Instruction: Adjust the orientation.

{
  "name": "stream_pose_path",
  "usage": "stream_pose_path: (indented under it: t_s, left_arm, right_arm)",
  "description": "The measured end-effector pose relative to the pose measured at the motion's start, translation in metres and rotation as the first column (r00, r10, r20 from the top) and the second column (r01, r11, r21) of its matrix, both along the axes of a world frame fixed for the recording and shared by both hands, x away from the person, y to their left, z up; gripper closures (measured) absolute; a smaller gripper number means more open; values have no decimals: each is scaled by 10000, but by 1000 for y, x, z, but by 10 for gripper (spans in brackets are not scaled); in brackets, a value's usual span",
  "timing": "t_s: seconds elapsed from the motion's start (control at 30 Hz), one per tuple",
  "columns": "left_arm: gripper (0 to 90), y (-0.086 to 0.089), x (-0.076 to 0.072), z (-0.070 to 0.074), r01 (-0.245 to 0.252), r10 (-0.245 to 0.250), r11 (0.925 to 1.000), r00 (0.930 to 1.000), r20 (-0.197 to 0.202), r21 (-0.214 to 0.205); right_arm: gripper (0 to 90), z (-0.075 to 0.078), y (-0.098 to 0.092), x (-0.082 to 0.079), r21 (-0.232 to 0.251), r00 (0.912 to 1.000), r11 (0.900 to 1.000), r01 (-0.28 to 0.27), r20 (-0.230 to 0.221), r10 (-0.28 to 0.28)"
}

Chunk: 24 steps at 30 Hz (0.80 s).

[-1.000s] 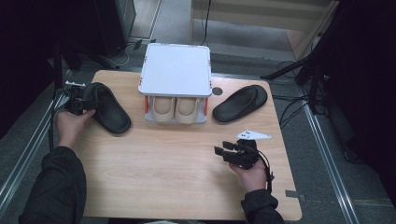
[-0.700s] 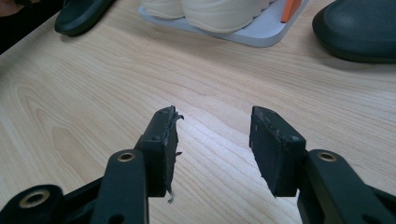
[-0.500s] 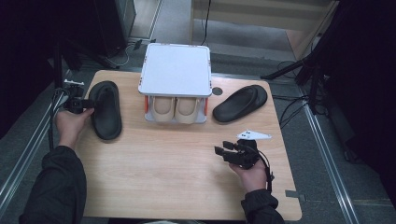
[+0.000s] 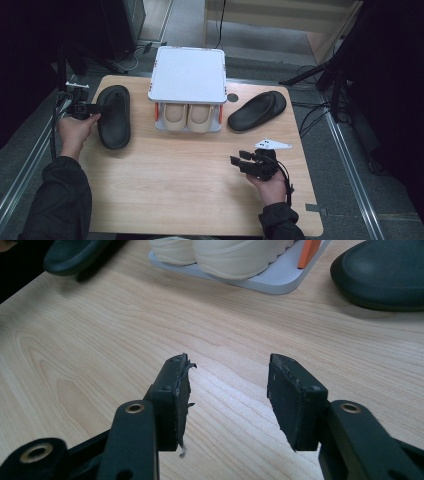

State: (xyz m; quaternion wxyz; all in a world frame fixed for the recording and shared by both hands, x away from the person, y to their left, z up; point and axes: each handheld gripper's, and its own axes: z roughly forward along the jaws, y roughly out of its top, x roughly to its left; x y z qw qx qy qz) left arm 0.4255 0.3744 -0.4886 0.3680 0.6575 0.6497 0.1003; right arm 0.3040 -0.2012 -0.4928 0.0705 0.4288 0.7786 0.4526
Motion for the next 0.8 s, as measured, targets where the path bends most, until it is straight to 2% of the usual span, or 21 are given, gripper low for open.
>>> stream_pose_path:
  t_s: [0.3, 0.43, 0.73, 0.8]
  left_arm:
    - [698, -11, -24, 14, 153, -152, 9998, 9999, 63, -94]
    - [698, -21, -37, 19, 412, -413, 9991, 9991, 120, 58]
    - [697, -32, -63, 25, 592, -591, 9982, 9980, 219, -39]
    - [698, -34, -69, 26, 644, -643, 9979, 9976, 267, -6]
  right_arm:
    - [516, 3, 2, 5, 12, 10000, 10000, -48, 43, 48]
    - [514, 4, 2, 8, 12, 9999, 10000, -95, 84, 95]
    - [514, 4, 2, 14, 136, 9998, 9999, -55, 186, 53]
    - [513, 5, 2, 16, 110, 10000, 9999, -66, 73, 65]
